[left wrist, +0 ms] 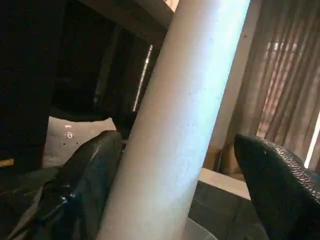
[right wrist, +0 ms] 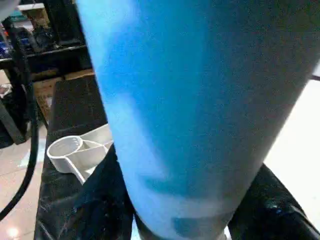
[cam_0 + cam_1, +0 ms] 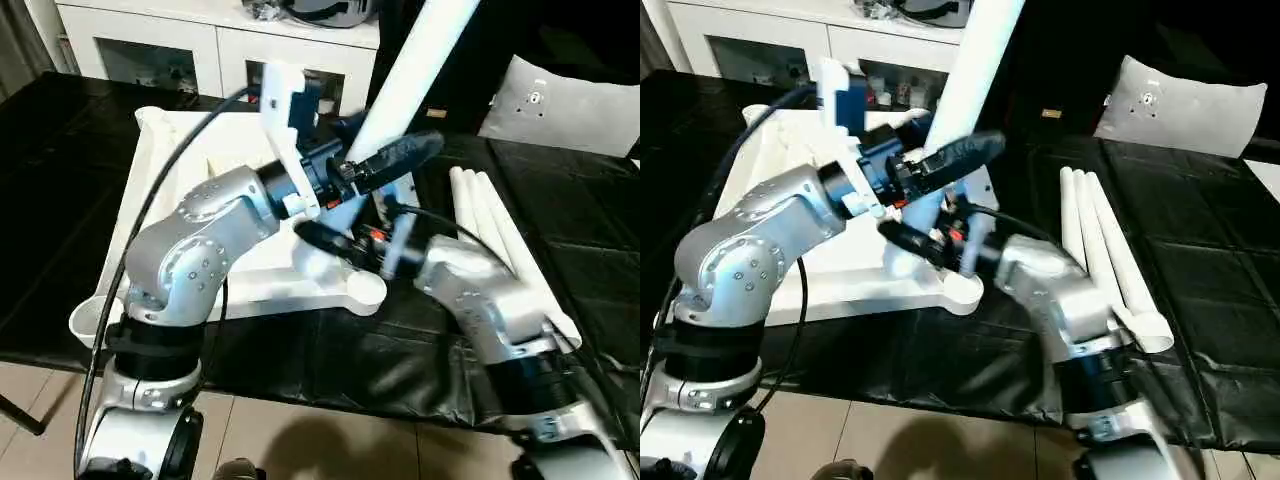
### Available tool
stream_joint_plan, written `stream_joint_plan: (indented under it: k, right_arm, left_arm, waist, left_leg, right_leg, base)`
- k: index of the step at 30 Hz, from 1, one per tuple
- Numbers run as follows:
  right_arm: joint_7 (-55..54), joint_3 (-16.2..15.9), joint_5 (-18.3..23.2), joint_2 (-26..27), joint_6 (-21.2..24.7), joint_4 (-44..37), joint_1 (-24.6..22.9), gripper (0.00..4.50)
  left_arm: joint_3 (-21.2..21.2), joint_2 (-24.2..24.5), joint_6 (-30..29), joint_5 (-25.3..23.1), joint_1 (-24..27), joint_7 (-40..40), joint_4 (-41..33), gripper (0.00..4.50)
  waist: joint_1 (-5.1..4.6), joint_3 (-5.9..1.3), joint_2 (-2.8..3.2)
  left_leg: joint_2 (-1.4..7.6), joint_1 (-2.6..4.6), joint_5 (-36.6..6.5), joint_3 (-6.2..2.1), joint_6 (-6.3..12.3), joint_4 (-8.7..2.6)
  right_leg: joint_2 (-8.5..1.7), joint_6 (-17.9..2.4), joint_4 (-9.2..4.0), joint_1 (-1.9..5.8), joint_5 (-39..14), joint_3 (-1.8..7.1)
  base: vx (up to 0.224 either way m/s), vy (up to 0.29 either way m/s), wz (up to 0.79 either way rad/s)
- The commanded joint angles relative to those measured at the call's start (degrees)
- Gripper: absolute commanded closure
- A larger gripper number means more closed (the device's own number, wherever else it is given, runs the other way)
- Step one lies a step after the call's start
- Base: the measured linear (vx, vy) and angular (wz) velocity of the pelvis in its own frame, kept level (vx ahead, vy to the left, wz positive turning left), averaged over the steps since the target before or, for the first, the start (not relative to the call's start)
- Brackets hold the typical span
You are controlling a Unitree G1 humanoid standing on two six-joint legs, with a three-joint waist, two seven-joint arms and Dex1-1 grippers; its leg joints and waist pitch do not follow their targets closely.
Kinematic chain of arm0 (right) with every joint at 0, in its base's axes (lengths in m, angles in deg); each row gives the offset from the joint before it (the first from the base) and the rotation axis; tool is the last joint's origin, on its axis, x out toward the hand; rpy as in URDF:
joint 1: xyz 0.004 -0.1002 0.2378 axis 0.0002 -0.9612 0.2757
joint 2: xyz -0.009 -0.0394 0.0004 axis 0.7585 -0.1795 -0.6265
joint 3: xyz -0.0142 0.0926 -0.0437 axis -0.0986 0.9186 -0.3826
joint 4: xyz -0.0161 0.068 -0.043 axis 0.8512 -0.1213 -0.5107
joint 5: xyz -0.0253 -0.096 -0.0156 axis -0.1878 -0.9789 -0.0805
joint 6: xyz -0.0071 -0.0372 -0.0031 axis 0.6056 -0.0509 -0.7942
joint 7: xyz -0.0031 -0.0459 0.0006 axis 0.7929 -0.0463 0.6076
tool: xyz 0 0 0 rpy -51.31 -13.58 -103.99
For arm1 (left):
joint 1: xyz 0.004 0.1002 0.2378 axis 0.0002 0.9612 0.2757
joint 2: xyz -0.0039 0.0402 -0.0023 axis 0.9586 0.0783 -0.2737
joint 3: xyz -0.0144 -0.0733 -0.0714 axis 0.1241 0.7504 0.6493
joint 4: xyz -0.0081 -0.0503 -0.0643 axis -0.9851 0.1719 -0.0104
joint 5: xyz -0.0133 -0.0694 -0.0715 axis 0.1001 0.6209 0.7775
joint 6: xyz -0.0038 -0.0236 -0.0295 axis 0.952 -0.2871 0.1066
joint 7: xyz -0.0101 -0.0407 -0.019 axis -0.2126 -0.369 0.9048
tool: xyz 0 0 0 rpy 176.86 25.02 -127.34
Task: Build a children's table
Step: Pick table leg
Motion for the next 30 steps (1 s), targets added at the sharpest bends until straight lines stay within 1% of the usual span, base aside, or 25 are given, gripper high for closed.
stream_joint_plan:
  k: [1, 3, 5, 6, 10, 11, 12, 15, 16, 19, 21, 22, 23, 25, 26, 27, 28, 29, 30]
  right_arm:
    - [-2.9, 3.4, -0.8, -1.1, 1.6, 3.6, 0.9, 2.61]
    - [-2.4, 3.7, -1.0, -0.8, -0.5, 4.0, 0.5, 2.61]
    - [-2.8, 4.1, -0.8, -0.5, -1.4, 4.2, 0.3, 2.61]
    - [-3.0, 4.1, -0.8, -0.5, -1.4, 4.2, 0.2, 2.61]
    - [-3.6, 4.9, -0.1, -0.1, -1.1, 3.7, -0.2, 2.61]
    - [-3.7, 5.4, 0.2, 0.1, -1.4, 3.8, -0.2, 2.61]
    - [-3.7, 5.4, 0.2, 0.1, -1.4, 3.9, -0.3, 2.61]
    - [-3.6, 5.4, 0.2, 0.1, -1.9, 4.3, -0.3, 2.61]
    - [-3.5, 5.3, 0.1, 0.1, -2.1, 4.5, -0.3, 2.61]
    - [-4.0, 5.9, -0.1, 0.5, -2.7, 5.0, -0.1, 2.62]
    - [-4.5, 6.4, -0.1, 0.7, -2.6, 5.1, 0.0, 2.62]
    - [-5.3, 7.3, -0.1, 0.8, -2.6, 5.3, 0.2, 2.62]
    - [-6.3, 7.9, -0.5, 0.7, -3.0, 5.8, 0.3, 2.62]
    - [-7.1, 8.1, -1.2, 0.4, -3.2, 6.1, 0.3, 2.62]
    - [-7.2, 8.2, -1.3, 0.2, -3.2, 6.2, 0.3, 2.62]
    - [-8.0, 8.7, -1.4, -0.1, -3.3, 6.1, 0.1, 2.62]
    - [-8.4, 9.0, -1.4, -0.3, -3.3, 6.0, -0.1, 2.62]
    - [-9.4, 9.7, -1.4, -0.4, -2.9, 5.7, -0.5, 2.62]
    - [-9.8, 9.8, -1.4, -0.5, -2.7, 5.6, -0.6, 2.62]
  left_arm:
    - [-4.7, -1.8, -1.9, 3.6, 0.4, 3.3, -4.7, 0.07]
    - [-4.8, -1.8, -1.8, 3.0, 1.2, 2.6, -4.6, 0.02]
    - [-4.1, -2.3, -1.4, 3.0, 1.7, 1.9, -4.4, 0.0]
    - [-3.8, -2.4, -1.3, 3.3, 1.8, 1.7, -4.4, 0.0]
    - [-1.6, -3.7, -1.3, 5.3, 2.5, 1.1, -4.5, 0.0]
    - [-1.6, -3.3, -1.7, 5.2, 2.7, 1.4, -4.8, 0.0]
    - [-1.7, -3.2, -1.7, 5.1, 2.7, 1.4, -4.8, 0.0]
    - [-2.2, -2.6, -1.5, 4.3, 3.0, 1.8, -4.9, 0.0]
    - [-2.0, -2.7, -1.2, 4.3, 3.1, 1.7, -4.9, 0.0]
    - [-0.2, -3.6, 0.0, 4.9, 3.5, 1.0, -5.2, 0.0]
    - [0.5, -3.7, 0.4, 4.8, 3.5, 0.5, -5.1, 0.0]
    - [1.4, -3.2, 1.4, 3.6, 3.6, -0.7, -4.7, 0.0]
    - [2.3, -2.2, 2.6, 1.6, 3.9, -2.0, -3.7, 0.0]
    - [3.0, -1.5, 3.4, 0.3, 4.1, -2.7, -3.0, 0.0]
    - [3.3, -1.0, 3.6, -0.3, 4.2, -3.0, -2.7, 0.0]
    - [3.7, 0.7, 4.5, -2.6, 4.8, -4.0, -1.5, 0.0]
    - [3.6, 1.6, 5.0, -4.0, 5.2, -4.3, -0.9, 0.0]
    - [2.7, 3.7, 5.2, -6.6, 5.8, -4.6, 0.5, 0.0]
    - [2.2, 4.4, 5.2, -7.5, 6.0, -4.7, 1.0, 0.0]
  waist:
    - [-0.49, -3.86, 0.1]
    - [-0.5, -3.86, 0.14]
    - [-0.6, -3.91, 0.22]
    - [-0.59, -3.92, 0.32]
    - [-0.7, -3.93, 0.15]
    - [-0.8, -3.92, 0.15]
    - [-0.9, -3.91, -0.05]
    - [-1.26, -3.88, 0.09]
    - [-1.3, -3.84, -0.08]
    - [-1.21, -3.92, 0.01]
    - [-1.33, -3.86, -0.09]
    - [-1.4, -3.86, -0.19]
    - [-1.43, -3.79, -0.15]
    - [-1.54, -3.8, -0.16]
    - [-1.51, -3.79, -0.1]
    - [-1.61, -3.87, 0.29]
    - [-1.7, -3.91, 0.2]
    - [-1.71, -3.98, 0.59]
    - [-1.83, -3.94, 0.48]
  left_leg:
    - [3.88, 2.05, -7.3, -1.15, -2.89, -4.04]
    - [3.82, 1.95, -7.4, -1.12, -2.98, -4.01]
    - [3.85, 1.96, -7.3, -1.14, -3.01, -4.0]
    - [3.88, 1.97, -7.2, -1.19, -2.98, -4.03]
    - [3.77, 1.92, -6.9, -1.12, -2.64, -3.94]
    - [3.74, 1.83, -7.0, -1.12, -2.46, -3.93]
    - [3.73, 1.8, -7.1, -1.14, -2.36, -3.97]
    - [3.77, 1.8, -7.2, -1.17, -2.21, -3.98]
    - [3.8, 1.85, -7.0, -1.16, -2.09, -3.98]
    - [3.81, 1.9, -6.4, -1.02, -2.18, -3.87]
    - [3.75, 1.8, -6.4, -1.06, -2.12, -3.91]
    - [3.76, 1.8, -6.4, -1.05, -1.99, -3.92]
    - [3.74, 1.81, -7.0, -1.05, -1.89, -3.95]
    - [3.73, 1.84, -7.0, -1.08, -2.22, -3.95]
    - [3.69, 1.88, -6.9, -1.06, -2.34, -3.94]
    - [3.7, 1.91, -7.0, -1.19, -2.73, -3.97]
    - [3.7, 2.05, -6.9, -1.15, -2.87, -3.99]
    - [3.71, 2.06, -6.9, -1.23, -2.99, -4.0]
    - [3.75, 2.07, -6.8, -1.25, -2.96, -4.07]
  right_leg:
    - [-5.66, -9.5, -4.3, 1.76, -1.2, 2.79]
    - [-5.71, -9.4, -4.35, 1.79, -1.2, 2.82]
    - [-5.68, -9.4, -4.31, 1.84, -0.8, 2.82]
    - [-5.68, -9.5, -4.26, 1.85, -0.4, 2.8]
    - [-5.59, -10.2, -4.16, 1.94, 1.1, 2.77]
    - [-5.71, -10.3, -4.22, 2.02, 0.8, 2.79]
    - [-5.66, -10.2, -4.27, 2.04, 0.5, 2.77]
    - [-5.64, -10.1, -4.31, 2.02, -0.3, 2.75]
    - [-5.64, -10.1, -4.29, 1.97, -0.5, 2.76]
    - [-5.66, -10.8, -4.23, 1.93, 0.2, 2.76]
    - [-5.55, -10.7, -4.19, 2.0, 0.6, 2.72]
    - [-5.54, -10.6, -4.21, 2.01, 0.7, 2.74]
    - [-5.59, -9.9, -4.44, 2.02, -0.4, 2.83]
    - [-5.53, -9.0, -4.45, 2.06, -1.1, 2.82]
    - [-5.53, -8.9, -4.51, 2.0, -1.4, 2.82]
    - [-5.32, -8.4, -4.41, 1.93, -1.1, 2.77]
    - [-5.24, -8.2, -4.35, 1.84, -0.6, 2.77]
    - [-5.3, -8.1, -4.25, 1.85, 0.1, 2.78]
    - [-5.24, -8.0, -4.3, 1.79, 0.3, 2.78]
  base:
    - [0.0, 0.0, 0.0]
    - [0.0, 0.0, 0.0]
    - [0.0, 0.0, 0.0]
    - [0.0, 0.0, 0.0]
    - [0.0, 0.0, 0.0]
    - [0.0, 0.0, 0.0]
    - [0.0, 0.0, 0.0]
    - [0.0, 0.0, 0.0]
    - [0.0, 0.0, 0.0]
    - [0.0, 0.0, 0.0]
    - [0.0, 0.0, 0.0]
    - [0.0, 0.0, 0.0]
    - [0.0, 0.0, 0.0]
    - [0.0, 0.0, 0.0]
    - [0.0, 0.0, 0.0]
    - [0.0, 0.0, 0.0]
    - [0.0, 0.0, 0.0]
    - [0.0, 0.0, 0.0]
    - [0.0, 0.0, 0.0]
